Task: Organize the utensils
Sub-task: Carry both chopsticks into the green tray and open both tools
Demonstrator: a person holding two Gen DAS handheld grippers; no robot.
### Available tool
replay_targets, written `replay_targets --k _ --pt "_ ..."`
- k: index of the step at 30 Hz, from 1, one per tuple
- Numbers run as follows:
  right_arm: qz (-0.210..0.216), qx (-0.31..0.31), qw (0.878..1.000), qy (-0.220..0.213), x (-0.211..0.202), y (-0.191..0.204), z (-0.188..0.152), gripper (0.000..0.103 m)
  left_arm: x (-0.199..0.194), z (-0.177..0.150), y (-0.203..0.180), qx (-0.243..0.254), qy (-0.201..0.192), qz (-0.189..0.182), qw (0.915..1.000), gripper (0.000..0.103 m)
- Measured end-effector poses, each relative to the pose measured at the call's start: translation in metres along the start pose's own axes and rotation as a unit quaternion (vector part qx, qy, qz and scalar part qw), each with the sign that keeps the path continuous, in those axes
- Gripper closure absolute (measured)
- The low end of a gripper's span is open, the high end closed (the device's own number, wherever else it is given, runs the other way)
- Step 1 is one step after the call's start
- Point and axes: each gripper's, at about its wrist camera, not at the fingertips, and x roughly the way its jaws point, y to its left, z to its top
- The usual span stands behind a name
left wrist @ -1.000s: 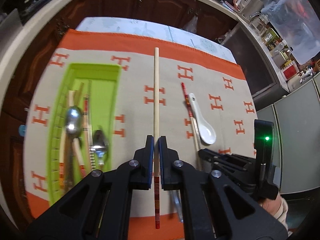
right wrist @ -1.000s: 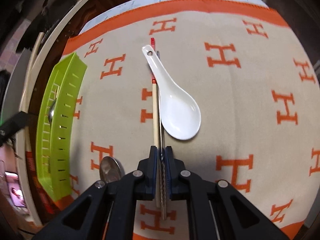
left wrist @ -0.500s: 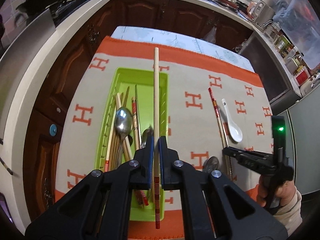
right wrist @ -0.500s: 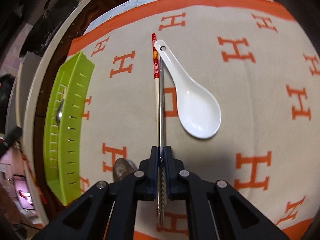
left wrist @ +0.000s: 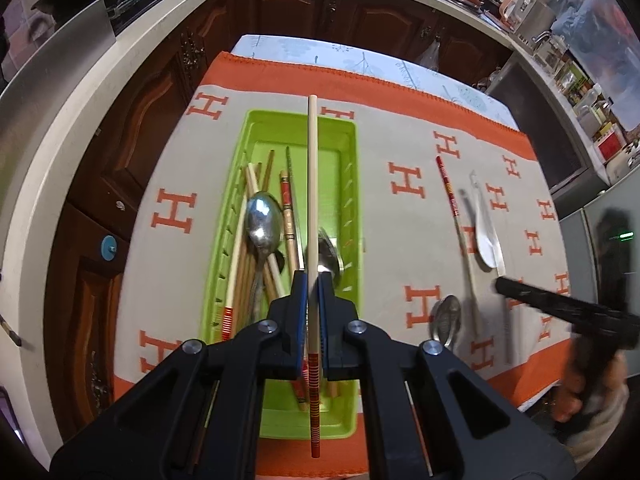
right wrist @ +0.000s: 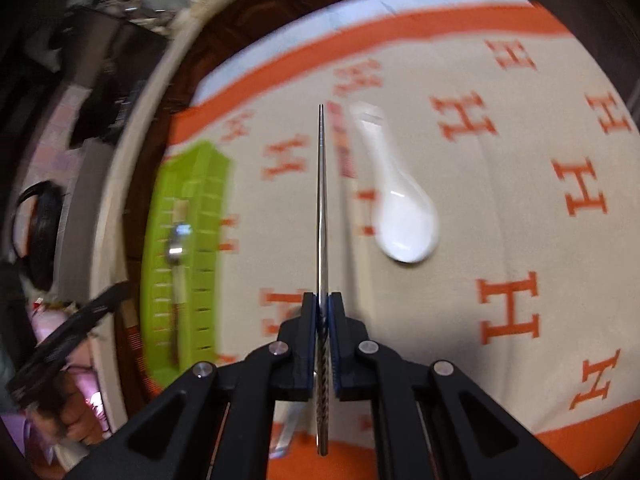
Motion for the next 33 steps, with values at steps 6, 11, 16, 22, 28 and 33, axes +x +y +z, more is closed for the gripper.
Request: replay_targets --k 6,11,16,22,28,33 --pt "0.044 -0.052 0.998 -0.008 -0.015 0.072 -0.001 0.098 0.009 0.002 0.011 0.013 -0.004 0.026 0.9996 0.1" --pt "0.053 -0.067 0.996 0.018 0.008 0.111 -0.001 0.098 0.024 0.004 0.024 0.021 0.002 0.038 0.9991 0.1" --pt "0.055 -0.053 0.996 0.036 0.035 0.125 -0.003 0.098 0.033 0.003 0.04 0.021 0.005 0.047 0.9987 0.1" --pt "0.045 -0.043 0.997 0.049 0.057 0.132 -0.01 0.097 0.028 -0.001 0.052 0.017 0.0 0.037 0.9992 0.099" --pt "0.036 -0.036 0.997 0.063 0.072 0.136 -0.014 0.096 0.017 -0.004 0.062 0.007 -0.006 0.033 0.9994 0.091" --pt "0.038 -0.039 0.996 0.069 0.075 0.139 -0.017 0.094 0.004 -0.007 0.069 -0.005 -0.025 0.037 0.999 0.058"
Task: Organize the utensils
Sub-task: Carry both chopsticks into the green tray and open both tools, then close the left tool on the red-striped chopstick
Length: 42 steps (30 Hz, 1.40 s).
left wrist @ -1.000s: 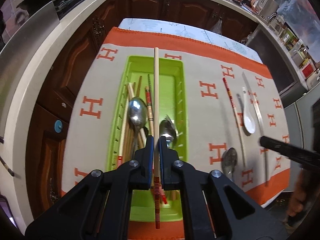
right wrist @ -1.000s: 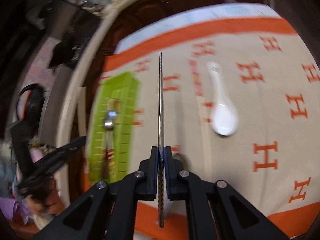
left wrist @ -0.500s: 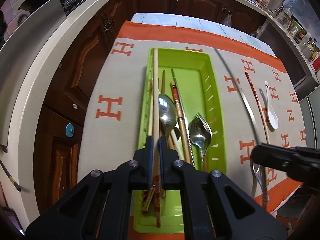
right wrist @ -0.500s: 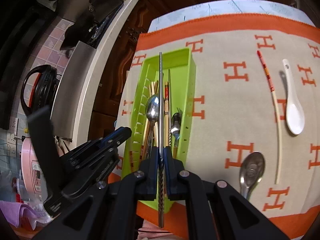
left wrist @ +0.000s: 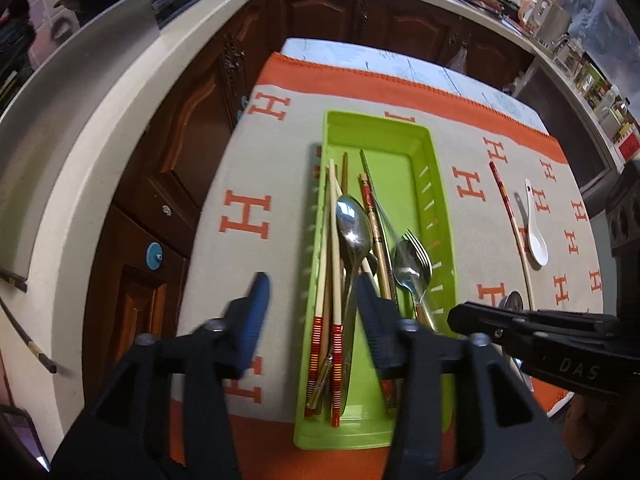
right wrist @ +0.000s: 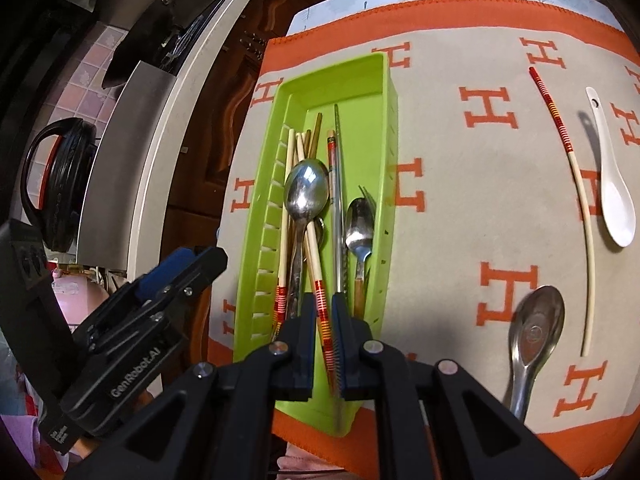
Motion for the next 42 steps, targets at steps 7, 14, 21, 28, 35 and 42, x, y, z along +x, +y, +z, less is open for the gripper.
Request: replay_targets --k 7,14,21,28,35,42 --pt "0.0 -0.011 1.0 -0.006 -0.009 -0.002 -0.008 0.094 -0.008 -0.003 0.0 -0.006 -0.002 0.001 1.0 0.058" --pt "-0.019 -0.027 0.999 -0.035 -0.035 -0.011 -0.017 0.094 -0.019 -0.006 -0.02 0.006 -0.008 -0.008 0.9999 0.058" --pt "-0.042 -0.04 0.996 -0.071 -0.071 -0.032 -0.023 0.094 -0.036 -0.005 -0.061 0.033 -0.021 -0.032 0.9987 0.058" --pt "-0.054 -0.029 0.993 -0.101 -0.106 -0.064 -0.029 0.094 -0.05 0.004 -0.116 0.061 -0.024 -0.058 0.9961 0.058" --pt "-0.061 -0.005 0.991 -0.12 -0.125 -0.103 -0.03 0.094 -0.052 0.015 -0.17 0.093 -0.024 -0.071 0.9929 0.058" --pt "-0.074 0.018 0.99 -0.119 -0.124 -0.137 -0.025 0.094 -0.019 0.028 -0.216 0.11 0.004 -0.079 0.9909 0.058"
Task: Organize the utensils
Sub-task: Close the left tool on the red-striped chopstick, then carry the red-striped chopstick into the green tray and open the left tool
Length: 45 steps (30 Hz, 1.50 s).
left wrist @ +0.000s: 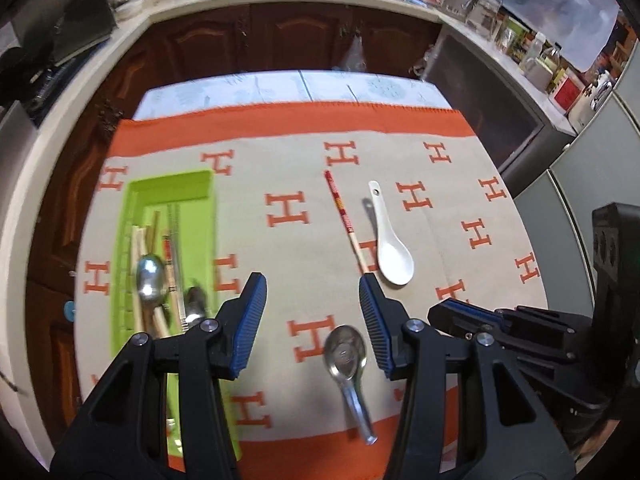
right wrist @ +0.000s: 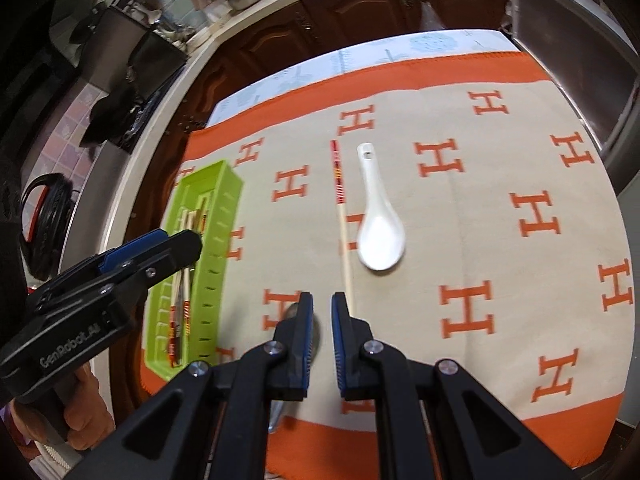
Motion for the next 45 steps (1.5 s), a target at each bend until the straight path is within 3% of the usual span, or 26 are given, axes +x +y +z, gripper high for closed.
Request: replay_targets --k 12,21,32,33,34,45 --pt "-0.003 0.031 0.999 0.033 0.031 -0.042 0.007 0.094 0.113 0.019 -0.021 -0.022 0.089 -0.028 0.9954 0.058" --pt "-0.007 0.045 0.998 0.04 0.044 -0.064 0.015 0.094 0.164 0.014 -0.026 -0.03 0.135 -0.016 0.9903 0.073" --pt "-0.005 0.051 0.998 0.047 0.051 -0.07 0.017 0.094 0.172 0.017 -0.051 0.01 0.119 0.034 0.9923 0.073" --pt "-0.006 0.052 0.998 0.047 0.051 -0.07 0.017 0.094 0.172 0.017 -0.054 0.015 0.117 0.037 0.9923 0.079" --pt "-0.006 0.053 0.997 0.047 0.051 -0.07 0.017 0.094 0.172 0.017 -0.055 0.019 0.114 0.03 0.9928 0.097" --pt "-0.004 0.054 0.997 0.048 0.05 -0.069 0.016 0.094 0.154 0.011 -0.023 -0.044 0.118 -0.045 0.991 0.1"
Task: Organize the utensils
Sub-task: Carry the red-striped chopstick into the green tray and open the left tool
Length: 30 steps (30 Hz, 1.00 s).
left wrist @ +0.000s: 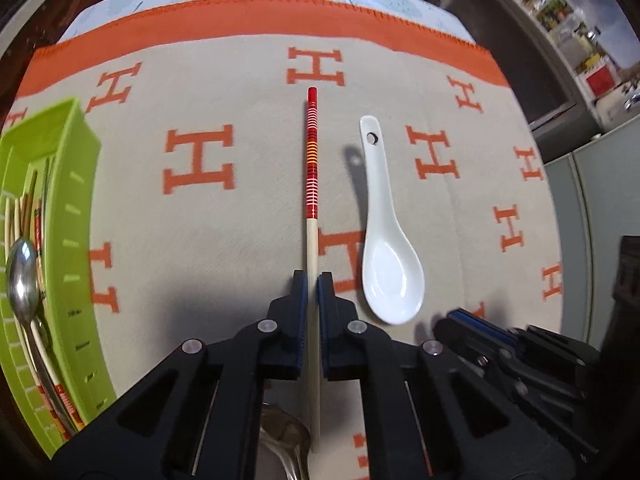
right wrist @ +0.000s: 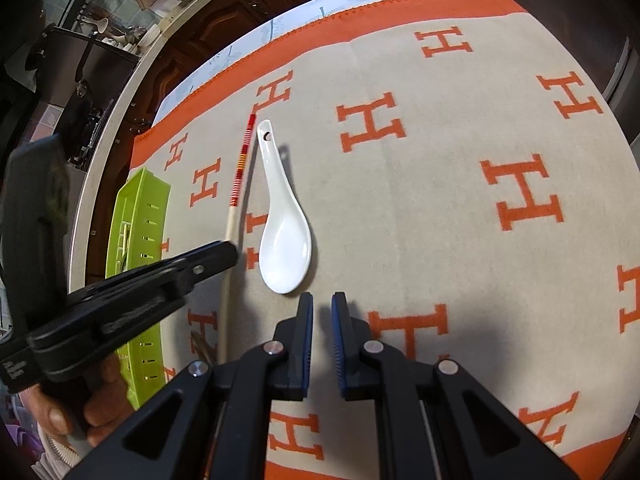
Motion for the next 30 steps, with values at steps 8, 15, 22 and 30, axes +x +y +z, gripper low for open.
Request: replay_targets --k 8,15,22,30 --pt "0.003 -0.007 1.0 -0.001 -0.001 0.009 -0.001 0.094 -0.064 -0.012 0.024 -0.024 -0.05 -0.034 0.9979 0.1" --pt "0.002 -0.023 1.0 -0.007 -0.009 0.023 -0.005 0.094 -0.128 -0.028 0.045 -0.022 -0.095 -0.028 0.9949 0.1" --pt "0.006 -0.045 0.999 -0.01 -0.011 0.047 -0.015 0.094 -0.159 -0.052 0.087 -0.04 -0.109 0.022 0.9929 0.1" --pt "-0.002 -0.064 0.998 -0.005 -0.013 0.063 -0.024 0.094 -0.147 -0.075 0.128 -0.05 -0.101 0.095 0.9891 0.1"
